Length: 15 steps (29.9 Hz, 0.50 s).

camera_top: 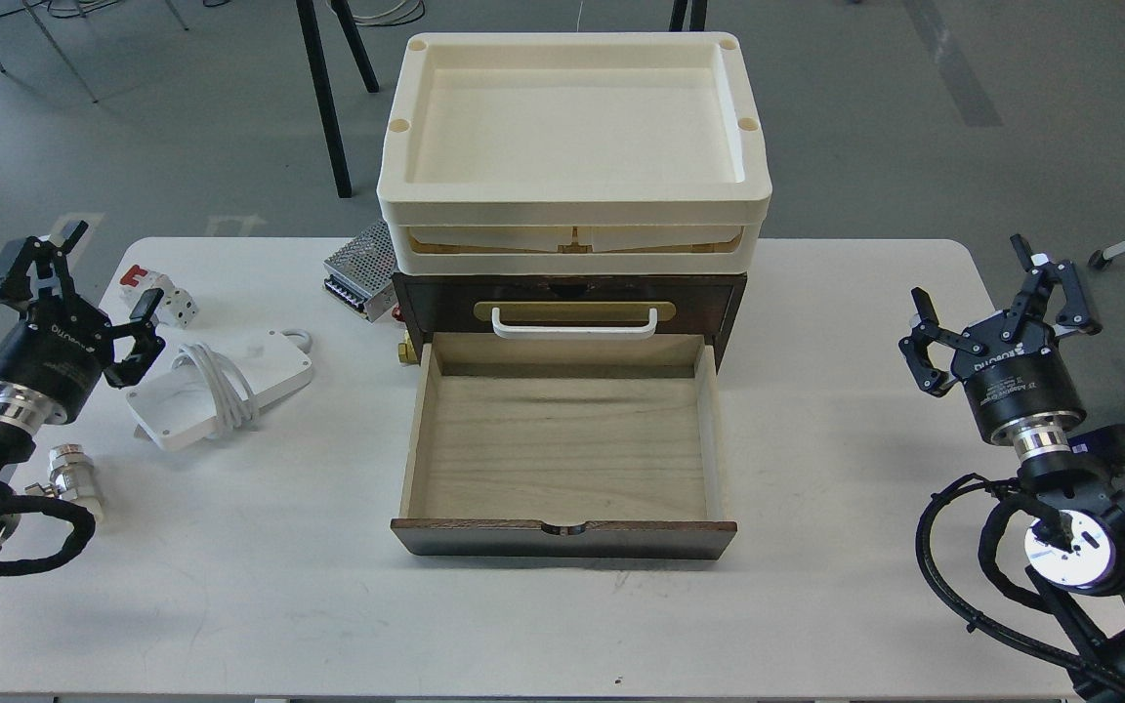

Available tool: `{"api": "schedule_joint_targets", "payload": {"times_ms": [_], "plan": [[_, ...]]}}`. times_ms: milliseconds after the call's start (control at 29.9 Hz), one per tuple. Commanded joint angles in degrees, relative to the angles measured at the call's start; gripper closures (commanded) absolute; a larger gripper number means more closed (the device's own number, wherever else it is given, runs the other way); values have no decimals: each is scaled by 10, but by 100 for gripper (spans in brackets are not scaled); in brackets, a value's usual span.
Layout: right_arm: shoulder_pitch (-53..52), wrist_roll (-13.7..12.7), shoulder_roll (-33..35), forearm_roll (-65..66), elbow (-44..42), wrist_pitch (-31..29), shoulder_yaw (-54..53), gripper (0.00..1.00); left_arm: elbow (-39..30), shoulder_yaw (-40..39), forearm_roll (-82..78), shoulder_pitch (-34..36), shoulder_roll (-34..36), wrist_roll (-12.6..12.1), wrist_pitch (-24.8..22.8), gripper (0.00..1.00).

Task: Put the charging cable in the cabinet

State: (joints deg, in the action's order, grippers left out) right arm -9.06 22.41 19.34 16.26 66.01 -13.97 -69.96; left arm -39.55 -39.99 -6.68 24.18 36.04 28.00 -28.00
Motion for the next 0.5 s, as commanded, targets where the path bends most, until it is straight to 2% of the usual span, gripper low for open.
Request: {"api": "schedule_joint_targets", "payload": {"times_ms": [0,368,468], "plan": [[0,0,0,1,0,0,0,0,0,3,-3,-3,0,0,0,0],[0,0,0,0,0,0,-2,0,12,11,-25,3,11,0,0,0],[0,0,0,0,0,0,-2,1,11,11,-82,20,49,0,0,0]]}}
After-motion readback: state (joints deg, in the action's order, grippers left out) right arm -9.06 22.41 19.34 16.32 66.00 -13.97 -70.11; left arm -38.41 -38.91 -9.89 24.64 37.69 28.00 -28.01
